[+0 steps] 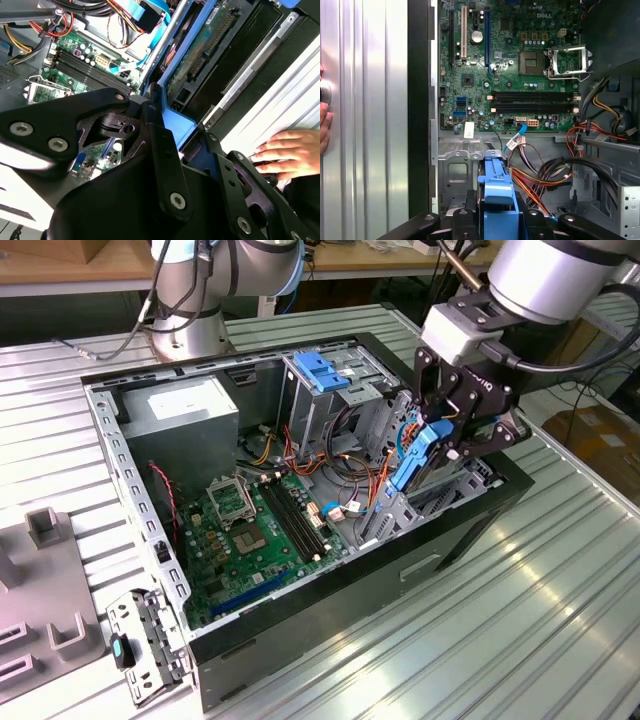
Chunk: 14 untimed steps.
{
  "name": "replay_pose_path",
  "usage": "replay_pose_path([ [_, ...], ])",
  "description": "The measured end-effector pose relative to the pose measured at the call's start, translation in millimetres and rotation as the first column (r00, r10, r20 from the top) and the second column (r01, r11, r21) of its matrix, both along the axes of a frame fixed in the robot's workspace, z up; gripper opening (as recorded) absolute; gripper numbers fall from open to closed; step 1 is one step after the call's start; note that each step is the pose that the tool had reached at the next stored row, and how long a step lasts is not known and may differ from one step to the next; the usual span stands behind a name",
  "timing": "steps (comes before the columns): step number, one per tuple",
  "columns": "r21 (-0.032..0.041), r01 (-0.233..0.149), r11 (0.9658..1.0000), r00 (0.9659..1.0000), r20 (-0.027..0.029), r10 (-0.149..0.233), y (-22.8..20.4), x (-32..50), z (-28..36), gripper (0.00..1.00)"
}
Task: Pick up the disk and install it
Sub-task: 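Insert the disk into the insertion slot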
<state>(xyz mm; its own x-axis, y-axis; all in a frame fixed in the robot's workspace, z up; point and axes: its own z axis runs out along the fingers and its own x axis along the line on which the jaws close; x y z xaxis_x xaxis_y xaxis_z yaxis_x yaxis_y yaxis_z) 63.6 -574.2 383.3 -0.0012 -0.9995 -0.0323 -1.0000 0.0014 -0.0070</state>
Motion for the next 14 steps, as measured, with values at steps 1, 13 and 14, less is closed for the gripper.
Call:
replay_pose_path([
  [1,0.0000,0.000,1.0000,1.0000,0.0000,0.000,0.0,0.0,-1.4,0.37],
  [13,0.0004,0.000,1.0000,1.0000,0.0001,0.000,0.0,0.0,-6.3,0.38],
  [14,0.0005,0.000,1.0000,1.0000,0.0001,0.000,0.0,0.0,-6.3,0.44],
])
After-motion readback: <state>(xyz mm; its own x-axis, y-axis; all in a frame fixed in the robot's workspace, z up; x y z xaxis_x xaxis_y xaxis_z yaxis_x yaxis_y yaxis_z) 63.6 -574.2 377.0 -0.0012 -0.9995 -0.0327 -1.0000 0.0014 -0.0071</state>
